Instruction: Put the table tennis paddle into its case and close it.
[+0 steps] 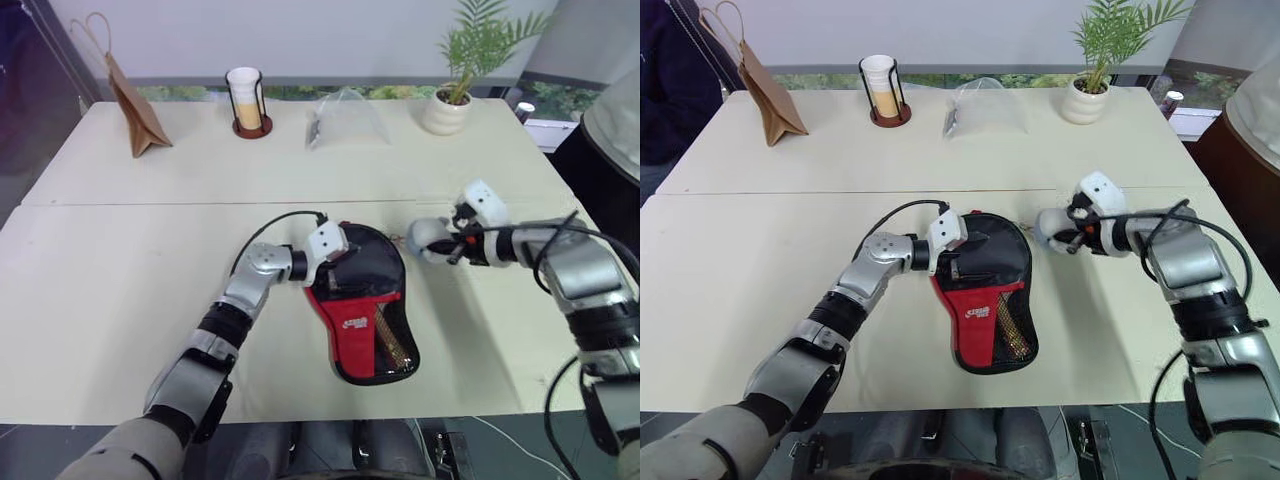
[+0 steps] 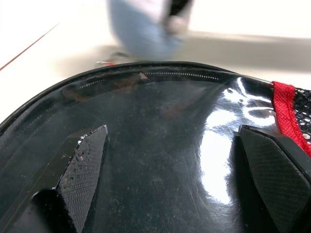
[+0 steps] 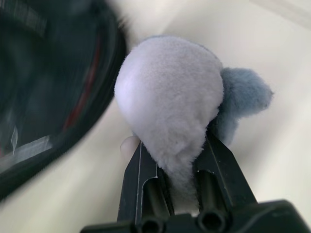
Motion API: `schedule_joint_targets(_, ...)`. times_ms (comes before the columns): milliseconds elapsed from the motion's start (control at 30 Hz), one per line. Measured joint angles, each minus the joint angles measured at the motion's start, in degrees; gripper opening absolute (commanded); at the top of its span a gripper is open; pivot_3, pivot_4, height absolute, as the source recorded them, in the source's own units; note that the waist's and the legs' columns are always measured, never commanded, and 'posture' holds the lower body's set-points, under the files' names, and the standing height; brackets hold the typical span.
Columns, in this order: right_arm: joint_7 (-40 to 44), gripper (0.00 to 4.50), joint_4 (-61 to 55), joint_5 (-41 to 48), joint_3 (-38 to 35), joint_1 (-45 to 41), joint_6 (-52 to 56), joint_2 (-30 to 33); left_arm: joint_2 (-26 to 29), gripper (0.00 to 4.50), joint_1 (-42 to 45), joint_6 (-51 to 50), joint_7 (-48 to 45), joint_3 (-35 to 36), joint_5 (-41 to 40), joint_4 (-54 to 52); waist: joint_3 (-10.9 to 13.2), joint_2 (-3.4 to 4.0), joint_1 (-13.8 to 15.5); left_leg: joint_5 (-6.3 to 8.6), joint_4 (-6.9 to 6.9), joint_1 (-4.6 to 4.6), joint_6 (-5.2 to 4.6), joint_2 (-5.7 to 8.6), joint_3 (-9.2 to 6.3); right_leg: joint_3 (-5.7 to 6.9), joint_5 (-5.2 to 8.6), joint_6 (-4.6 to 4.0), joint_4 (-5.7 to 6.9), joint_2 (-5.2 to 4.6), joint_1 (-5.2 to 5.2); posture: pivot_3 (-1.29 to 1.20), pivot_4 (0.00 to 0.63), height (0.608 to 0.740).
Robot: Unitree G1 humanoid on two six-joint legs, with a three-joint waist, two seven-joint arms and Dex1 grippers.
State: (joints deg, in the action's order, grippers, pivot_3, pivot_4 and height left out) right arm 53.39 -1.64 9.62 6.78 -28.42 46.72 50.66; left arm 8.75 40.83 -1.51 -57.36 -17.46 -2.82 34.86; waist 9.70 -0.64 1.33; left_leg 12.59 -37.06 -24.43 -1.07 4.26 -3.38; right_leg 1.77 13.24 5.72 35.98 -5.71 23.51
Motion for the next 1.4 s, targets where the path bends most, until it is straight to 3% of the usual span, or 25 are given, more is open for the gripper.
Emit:
schedule_joint_targets(667,3.87,0.02,-32.89,12.69,-18.38,31.6,11.46,11.73,-0.72,4.5,0.78,-0.17,0.74,-1.58,0.51,1.09,-0.2,0.17,1.06,0.09,0.0,0.03,-0.12,-0.11,-0.03,0.07,0.05,0.03,-0.61,0.01,-0.34,0.0,0.15,0.734)
schedule_joint_targets(1167,7.86,0.02,-41.19,15.96,-26.79,46.91,9.14,16.01,-1.21,4.5,1.45,0.8,1.04,-1.94,0.97,2.46,-0.32,0.21,1.22,0.16,-0.01,0.03,-0.15,-0.1,-0.02,0.13,0.07,0.08,-0.79,-0.08,-0.49,0.0,0.15,0.734)
schedule_joint_targets(1400,11.33,0.02,-45.79,14.93,-33.2,59.5,8.59,16.13,-1.48,4.5,1.74,0.87,1.19,-2.03,1.03,3.19,-0.44,0.16,1.5,0.23,-0.03,0.06,-0.12,-0.09,-0.01,0.14,0.09,0.17,-0.82,-0.1,-0.56,0.0,0.15,0.734)
